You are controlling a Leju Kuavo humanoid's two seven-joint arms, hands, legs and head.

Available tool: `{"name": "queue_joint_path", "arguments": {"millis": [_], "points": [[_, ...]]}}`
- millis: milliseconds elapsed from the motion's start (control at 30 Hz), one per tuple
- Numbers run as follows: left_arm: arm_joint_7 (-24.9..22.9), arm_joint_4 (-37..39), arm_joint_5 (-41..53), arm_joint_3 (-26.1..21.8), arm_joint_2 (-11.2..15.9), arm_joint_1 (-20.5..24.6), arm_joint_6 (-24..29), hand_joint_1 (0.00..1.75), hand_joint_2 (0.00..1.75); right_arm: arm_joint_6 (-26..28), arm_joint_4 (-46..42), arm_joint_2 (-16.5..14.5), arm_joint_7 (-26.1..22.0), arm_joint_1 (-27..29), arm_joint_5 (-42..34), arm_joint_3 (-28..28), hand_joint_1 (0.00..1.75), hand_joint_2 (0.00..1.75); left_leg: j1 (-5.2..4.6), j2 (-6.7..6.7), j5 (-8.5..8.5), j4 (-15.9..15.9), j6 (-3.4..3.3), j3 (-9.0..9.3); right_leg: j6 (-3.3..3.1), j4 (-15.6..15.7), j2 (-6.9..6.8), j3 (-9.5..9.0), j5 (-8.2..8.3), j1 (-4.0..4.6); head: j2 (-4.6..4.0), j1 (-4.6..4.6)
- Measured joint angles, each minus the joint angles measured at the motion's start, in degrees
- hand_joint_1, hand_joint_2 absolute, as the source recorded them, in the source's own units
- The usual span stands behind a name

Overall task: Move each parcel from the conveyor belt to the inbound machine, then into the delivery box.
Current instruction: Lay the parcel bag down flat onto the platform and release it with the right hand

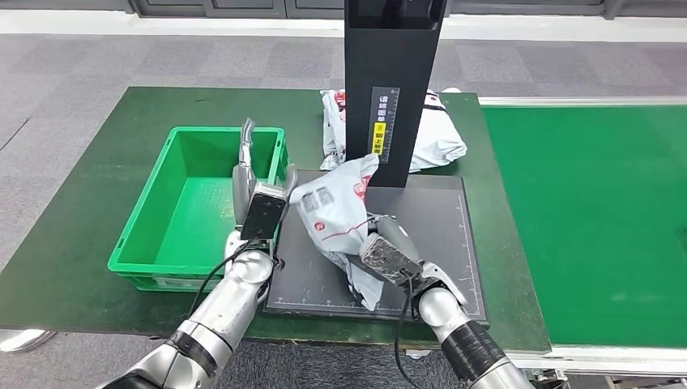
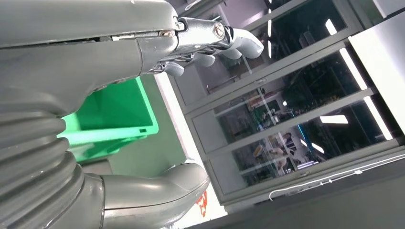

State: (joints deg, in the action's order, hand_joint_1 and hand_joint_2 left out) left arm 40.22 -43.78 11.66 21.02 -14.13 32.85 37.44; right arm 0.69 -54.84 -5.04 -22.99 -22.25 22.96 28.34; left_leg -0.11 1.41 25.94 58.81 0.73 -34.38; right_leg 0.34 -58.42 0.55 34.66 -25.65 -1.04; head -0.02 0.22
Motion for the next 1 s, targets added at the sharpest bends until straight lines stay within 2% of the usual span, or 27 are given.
{"name": "queue_joint_path", "arguments": {"millis": [133, 300, 367, 433, 500, 600, 733, 833, 900, 1000], "points": [[0.0, 0.4, 1.2, -1.6, 0.0, 0.4, -0.3, 0.00, 1.75, 0.1, 1.5, -0.4, 3.1, 0.0, 3.1, 0.3, 0.00, 0.00, -0.01, -0.01, 0.01, 0.0, 0.00, -0.02, 0.00, 0.0, 0.01, 0.02, 0.00, 0.00, 0.01, 0.00], [0.0, 0.3, 2.6, -3.3, 0.1, 0.3, -0.5, 0.00, 1.75, 1.6, 2.8, -0.7, 8.0, 0.0, 8.3, 0.3, 0.00, 0.00, -0.01, -0.01, 0.01, 0.0, -0.01, -0.02, 0.01, 0.0, 0.01, 0.03, 0.00, 0.00, 0.01, 0.00], [0.0, 0.1, 3.0, -4.0, 0.1, 0.2, -0.3, 0.00, 1.75, 2.8, 3.0, -0.8, 9.6, 0.1, 10.1, 0.3, 0.00, 0.87, 0.00, -0.02, 0.01, 0.0, 0.00, -0.01, 0.01, 0.0, 0.01, 0.03, 0.00, 0.00, 0.01, 0.00], [0.0, -0.1, 3.4, -4.9, 0.1, -0.1, -0.1, 0.00, 1.75, 4.7, 3.0, -0.9, 10.3, 0.2, 11.8, 0.2, 0.00, 0.87, 0.00, -0.03, 0.00, 0.0, 0.00, -0.01, 0.01, 0.0, 0.01, 0.03, 0.00, 0.00, 0.01, 0.00], [0.0, -0.6, 3.6, -5.9, 0.2, -0.5, 0.1, 0.00, 1.75, 7.9, 2.8, -1.0, 10.0, 0.5, 13.2, -0.1, 0.00, 0.00, 0.00, -0.03, 0.00, 0.0, 0.00, -0.01, 0.01, 0.0, 0.01, 0.03, 0.00, 0.00, 0.01, 0.00], [0.0, -1.3, 3.9, -7.1, 0.4, -1.1, 0.2, 0.00, 1.75, 12.0, 1.0, -1.2, 9.0, 1.4, 14.4, -0.9, 0.00, 0.00, 0.00, -0.02, 0.00, 0.0, 0.00, -0.01, 0.01, 0.0, 0.01, 0.04, 0.00, 0.00, 0.01, 0.00], [0.0, -2.0, 4.2, -8.0, 0.5, -1.5, 0.3, 0.00, 1.75, 13.4, -1.0, -1.3, 8.0, 2.3, 14.2, -1.8, 0.00, 0.00, -0.01, -0.02, 0.01, 0.0, 0.00, -0.02, 0.01, 0.0, 0.02, 0.05, 0.00, 0.00, 0.01, 0.00], [0.0, -2.6, 4.8, -8.6, 0.5, -1.7, 0.8, 0.00, 1.75, 14.7, -2.9, -1.4, 4.5, 3.6, 11.1, -3.0, 0.00, 0.00, -0.01, -0.02, 0.01, 0.0, 0.00, -0.03, 0.01, 0.0, 0.02, 0.05, 0.00, 0.00, 0.01, 0.00], [0.0, -3.0, 5.3, -8.8, 0.5, -1.7, 0.9, 0.00, 1.75, 14.4, -4.6, -1.5, 1.9, 4.4, 8.1, -4.2, 0.00, 0.00, -0.01, -0.02, 0.01, 0.0, 0.00, -0.03, 0.01, 0.0, 0.01, 0.05, 0.00, 0.00, 0.01, 0.00], [0.0, -3.5, 6.0, -9.2, 0.5, -1.8, 1.0, 0.00, 1.75, 12.0, -7.1, -1.7, 0.4, 5.4, 5.0, -5.8, 0.00, 0.00, -0.01, -0.04, 0.01, 0.0, 0.00, -0.02, 0.01, 0.0, 0.02, 0.05, 0.00, 0.00, 0.00, 0.00]]}}
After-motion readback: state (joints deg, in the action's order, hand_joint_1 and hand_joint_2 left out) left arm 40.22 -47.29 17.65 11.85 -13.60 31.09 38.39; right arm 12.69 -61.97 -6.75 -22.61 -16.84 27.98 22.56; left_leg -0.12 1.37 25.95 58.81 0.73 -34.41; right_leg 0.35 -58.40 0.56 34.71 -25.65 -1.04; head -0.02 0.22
